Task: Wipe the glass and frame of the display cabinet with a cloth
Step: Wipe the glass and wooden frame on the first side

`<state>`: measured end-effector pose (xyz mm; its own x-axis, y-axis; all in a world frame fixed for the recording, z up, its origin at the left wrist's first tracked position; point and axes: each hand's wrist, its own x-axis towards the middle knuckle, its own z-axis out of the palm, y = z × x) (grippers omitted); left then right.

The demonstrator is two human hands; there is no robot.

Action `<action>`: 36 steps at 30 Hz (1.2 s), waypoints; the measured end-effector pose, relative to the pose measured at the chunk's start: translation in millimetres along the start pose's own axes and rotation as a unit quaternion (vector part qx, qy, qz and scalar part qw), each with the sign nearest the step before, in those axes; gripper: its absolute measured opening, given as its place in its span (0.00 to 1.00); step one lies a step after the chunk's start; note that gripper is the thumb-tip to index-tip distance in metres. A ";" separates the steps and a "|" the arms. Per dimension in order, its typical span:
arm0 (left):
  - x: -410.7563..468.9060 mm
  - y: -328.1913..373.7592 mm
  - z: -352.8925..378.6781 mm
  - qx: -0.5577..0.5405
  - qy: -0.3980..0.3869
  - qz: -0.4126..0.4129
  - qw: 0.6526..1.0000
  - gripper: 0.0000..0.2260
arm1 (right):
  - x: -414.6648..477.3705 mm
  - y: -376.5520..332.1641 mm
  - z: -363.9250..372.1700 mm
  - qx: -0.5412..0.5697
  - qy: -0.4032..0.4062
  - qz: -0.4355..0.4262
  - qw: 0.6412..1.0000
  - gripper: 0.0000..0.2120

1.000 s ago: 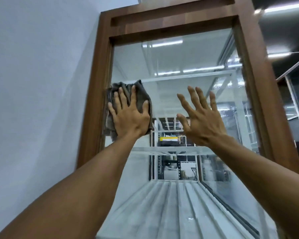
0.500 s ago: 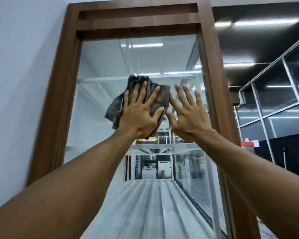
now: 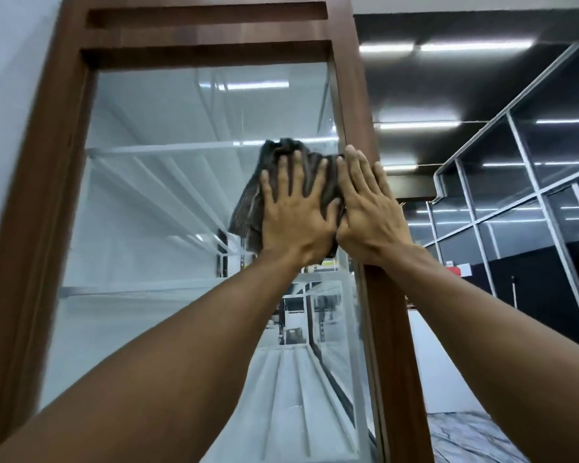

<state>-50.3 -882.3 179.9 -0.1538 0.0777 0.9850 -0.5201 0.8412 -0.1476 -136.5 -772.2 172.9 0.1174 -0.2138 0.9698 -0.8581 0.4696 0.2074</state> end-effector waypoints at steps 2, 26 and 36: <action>0.8 1.2 -0.7 -0.012 0.001 0.031 0.999 0.31 | -6.3 2.9 3.1 0.016 0.022 0.011 1.000 0.36; -15.8 10.3 9.4 -0.019 0.002 0.037 0.999 0.30 | -29.5 -2.6 2.2 0.039 0.021 0.054 0.998 0.34; -38.9 -53.6 -13.5 -0.021 -0.020 0.012 1.000 0.31 | -22.0 -59.9 17.3 0.008 -0.018 0.020 1.000 0.32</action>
<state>-5.0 -923.2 150.7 -0.1998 0.0779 0.9767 -0.4803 0.8611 -0.1670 -96.3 -810.4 136.9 0.0653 -0.2254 0.9721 -0.8695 0.4652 0.1662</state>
